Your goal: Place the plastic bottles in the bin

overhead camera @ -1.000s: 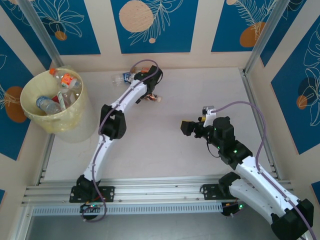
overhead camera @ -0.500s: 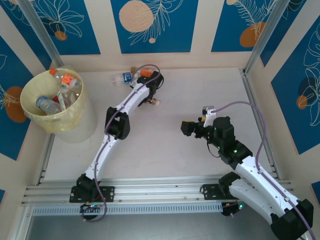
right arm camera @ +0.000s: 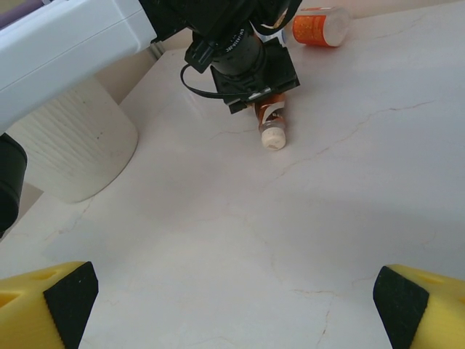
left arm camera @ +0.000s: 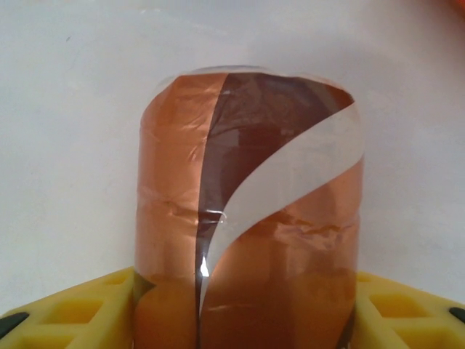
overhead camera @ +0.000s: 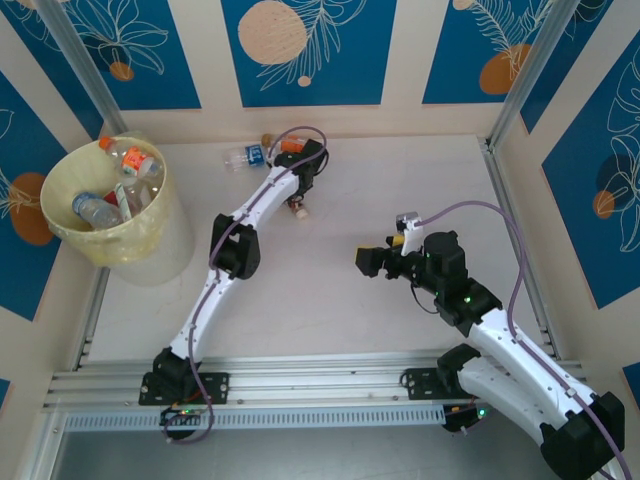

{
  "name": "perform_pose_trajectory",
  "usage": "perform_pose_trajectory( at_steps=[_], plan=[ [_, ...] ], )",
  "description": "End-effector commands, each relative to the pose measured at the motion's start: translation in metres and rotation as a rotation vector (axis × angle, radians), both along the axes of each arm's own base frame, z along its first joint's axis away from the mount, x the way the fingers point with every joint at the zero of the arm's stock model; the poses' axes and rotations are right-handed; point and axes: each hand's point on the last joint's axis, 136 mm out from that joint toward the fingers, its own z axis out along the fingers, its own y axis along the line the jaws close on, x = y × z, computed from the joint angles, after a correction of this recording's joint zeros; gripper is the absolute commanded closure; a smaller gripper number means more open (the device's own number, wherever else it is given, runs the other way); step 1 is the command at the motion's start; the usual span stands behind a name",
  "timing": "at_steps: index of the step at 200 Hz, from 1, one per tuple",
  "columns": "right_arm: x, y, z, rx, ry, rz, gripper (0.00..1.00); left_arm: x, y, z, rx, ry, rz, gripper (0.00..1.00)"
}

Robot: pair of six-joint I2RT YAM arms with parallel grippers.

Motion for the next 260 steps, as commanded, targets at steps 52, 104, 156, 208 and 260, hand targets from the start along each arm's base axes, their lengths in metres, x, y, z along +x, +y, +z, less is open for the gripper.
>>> perform_pose_trajectory(
  at_steps=[52,104,156,208,260],
  plan=[
    [0.004,-0.002,-0.001,-0.02,-0.039,-0.004,0.0,0.012,-0.059,0.117,-0.13,-0.182,-0.331,0.57],
    [0.019,0.004,-0.006,-0.01,-0.068,-0.011,0.01,-0.015,-0.064,0.157,-0.19,-0.162,-0.428,0.57],
    [0.044,0.032,0.004,-0.011,-0.079,0.079,0.01,-0.043,-0.038,0.251,-0.177,-0.33,-0.467,0.56],
    [0.062,0.052,0.011,0.031,-0.09,0.121,0.0,-0.088,0.014,0.371,0.016,-0.52,-0.55,0.55],
    [0.071,0.06,0.009,0.014,-0.088,0.147,0.0,-0.151,0.136,0.431,0.164,-0.672,-0.423,0.52]
  ],
)
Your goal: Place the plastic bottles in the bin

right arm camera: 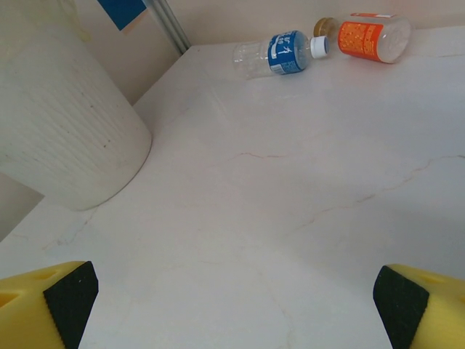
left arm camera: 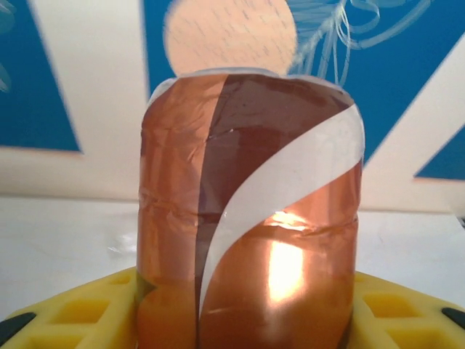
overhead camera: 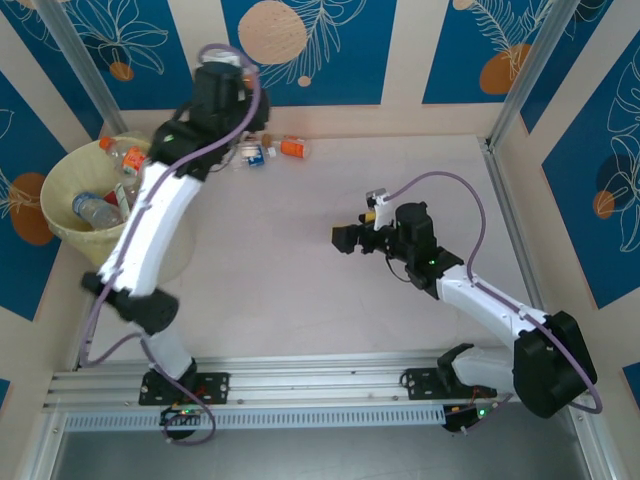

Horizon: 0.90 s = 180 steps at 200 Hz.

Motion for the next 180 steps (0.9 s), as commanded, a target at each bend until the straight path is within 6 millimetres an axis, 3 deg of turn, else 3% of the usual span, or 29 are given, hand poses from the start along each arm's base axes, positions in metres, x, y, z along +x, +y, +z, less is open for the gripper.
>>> perform_pose_trajectory(
  at_steps=[1,34,54,85,112,180],
  plan=[
    [0.008,0.007,0.019,0.017,-0.064,0.029,0.0,-0.024,0.068,0.016,0.067,-0.089,0.097,0.52],
    [0.013,0.012,0.019,0.023,-0.054,0.039,0.0,-0.075,0.159,0.03,0.111,-0.216,0.273,0.52],
    [0.017,0.016,0.019,0.032,-0.045,0.047,0.0,-0.088,0.182,0.034,0.202,-0.27,0.285,0.53],
    [0.022,0.021,0.017,0.054,-0.025,0.053,0.01,-0.078,0.216,0.021,0.298,-0.307,0.345,0.57],
    [0.024,0.024,0.014,0.053,-0.012,0.054,0.0,-0.064,0.255,0.005,0.285,-0.36,0.421,0.57],
    [0.027,0.019,0.007,0.024,-0.008,0.029,0.0,-0.036,0.319,-0.028,0.236,-0.447,0.429,0.59]
  ],
)
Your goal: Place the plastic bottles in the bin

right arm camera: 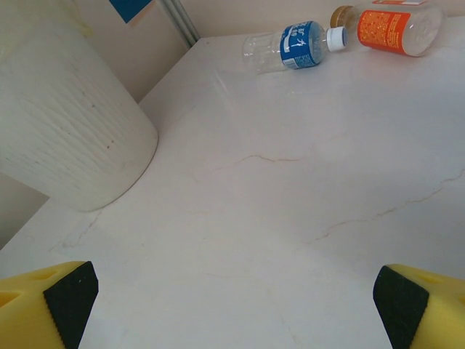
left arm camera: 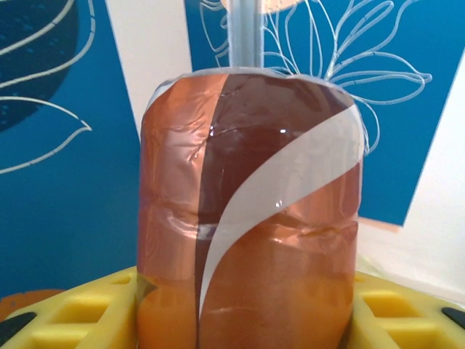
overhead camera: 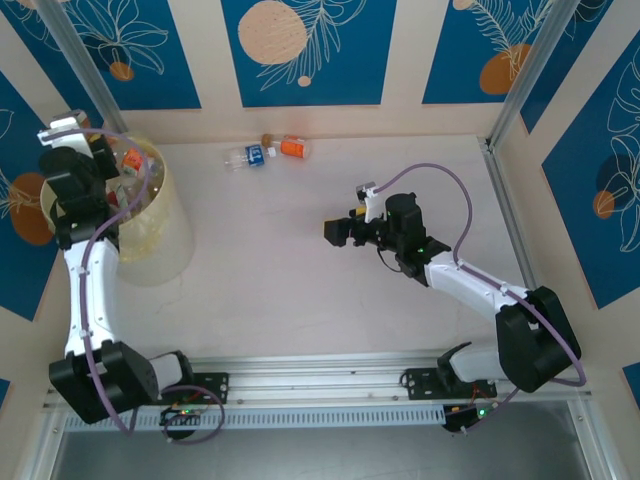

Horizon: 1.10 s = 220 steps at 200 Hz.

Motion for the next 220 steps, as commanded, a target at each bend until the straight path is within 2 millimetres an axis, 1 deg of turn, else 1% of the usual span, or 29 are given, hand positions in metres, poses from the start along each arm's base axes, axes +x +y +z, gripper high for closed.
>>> perform_pose_trajectory(
  at_steps=[1,25,38,65,70,74,80,85,93,98,111,127,151,161,169,180,202,220],
  plan=[
    [0.007,0.002,0.015,0.011,-0.039,-0.007,0.0,0.004,0.004,0.033,0.038,-0.169,-0.068,0.59],
    [0.006,0.001,0.015,0.009,-0.034,-0.011,0.0,0.024,0.006,0.019,0.012,-0.129,-0.138,0.56],
    [0.006,0.0,0.014,0.009,-0.03,-0.016,0.0,0.034,0.012,0.009,-0.015,-0.112,-0.147,0.55],
    [0.005,-0.002,0.012,0.015,-0.019,-0.03,0.0,0.04,0.024,-0.001,-0.06,-0.153,-0.122,0.49],
    [0.004,-0.002,0.011,0.016,-0.017,-0.032,0.0,0.041,0.025,-0.004,-0.067,-0.156,-0.116,0.45],
    [0.004,-0.002,0.011,0.019,-0.017,-0.036,0.0,0.042,0.026,-0.006,-0.077,-0.156,-0.113,0.4],
    [0.003,-0.003,0.01,0.02,-0.015,-0.041,0.0,0.043,0.028,-0.01,-0.088,-0.153,-0.107,0.28],
    [0.003,-0.003,0.01,0.025,-0.016,-0.045,0.0,0.044,0.029,-0.012,-0.097,-0.147,-0.103,0.22],
    [0.002,-0.005,0.01,0.03,-0.019,-0.052,0.0,0.045,0.031,-0.015,-0.11,-0.138,-0.096,0.15],
    [0.002,-0.005,0.009,0.032,-0.019,-0.053,0.0,0.045,0.031,-0.016,-0.114,-0.135,-0.096,0.14],
    [0.001,-0.005,0.009,0.034,-0.021,-0.055,0.0,0.042,0.03,-0.011,-0.108,-0.144,-0.094,0.13],
    [0.0,-0.006,0.005,0.026,-0.022,-0.055,0.0,0.035,0.031,0.0,-0.107,-0.166,-0.074,0.08],
    [0.0,-0.008,0.0,0.011,-0.024,-0.056,0.0,0.023,0.025,0.017,-0.112,-0.186,-0.075,0.07],
    [0.0,-0.008,-0.002,0.007,-0.024,-0.055,0.01,0.018,0.024,0.02,-0.129,-0.181,-0.064,0.04],
    [-0.001,-0.008,-0.003,0.004,-0.024,-0.055,0.01,0.013,0.027,0.019,-0.161,-0.176,-0.036,0.0],
    [-0.001,-0.008,-0.004,0.004,-0.023,-0.054,0.0,0.006,0.028,0.016,-0.207,-0.16,-0.009,0.0],
    [-0.002,-0.008,-0.005,0.002,-0.021,-0.052,0.01,-0.002,0.02,0.011,-0.308,-0.114,-0.012,0.0],
    [-0.002,-0.008,-0.006,0.001,-0.021,-0.047,0.0,-0.006,0.014,0.008,-0.395,-0.112,-0.015,0.0]
  ],
)
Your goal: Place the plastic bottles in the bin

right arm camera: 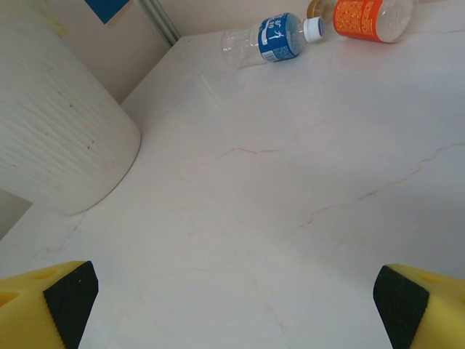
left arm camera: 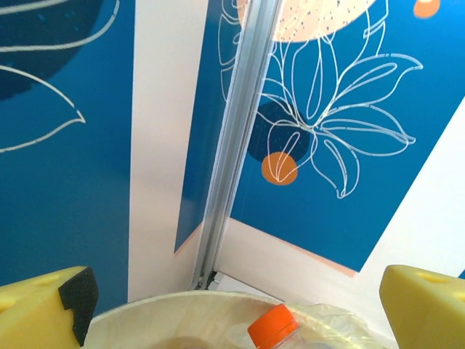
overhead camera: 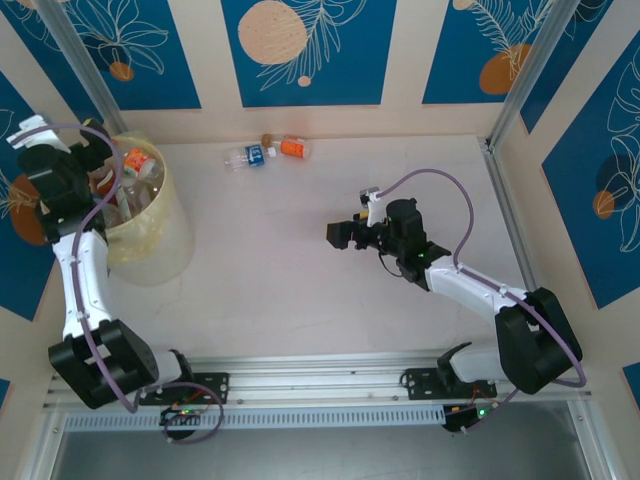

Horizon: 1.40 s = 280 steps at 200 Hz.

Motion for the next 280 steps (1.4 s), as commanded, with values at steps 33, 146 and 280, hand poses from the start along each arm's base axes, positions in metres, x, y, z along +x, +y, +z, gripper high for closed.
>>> perform_pose_trajectory(
  at_steps=[33,146,280],
  plan=[
    [-0.002,0.004,0.008,0.011,-0.033,0.026,0.0,-0.008,-0.034,-0.003,-0.261,0.048,-0.043,0.0],
    [0.027,-0.011,0.011,0.005,0.016,-0.097,0.0,0.083,-0.286,-0.028,-0.098,0.215,-0.569,0.0],
    [0.042,-0.034,0.018,-0.039,0.077,-0.206,0.0,0.224,-0.331,-0.215,0.002,0.459,-0.456,0.0]
  ],
)
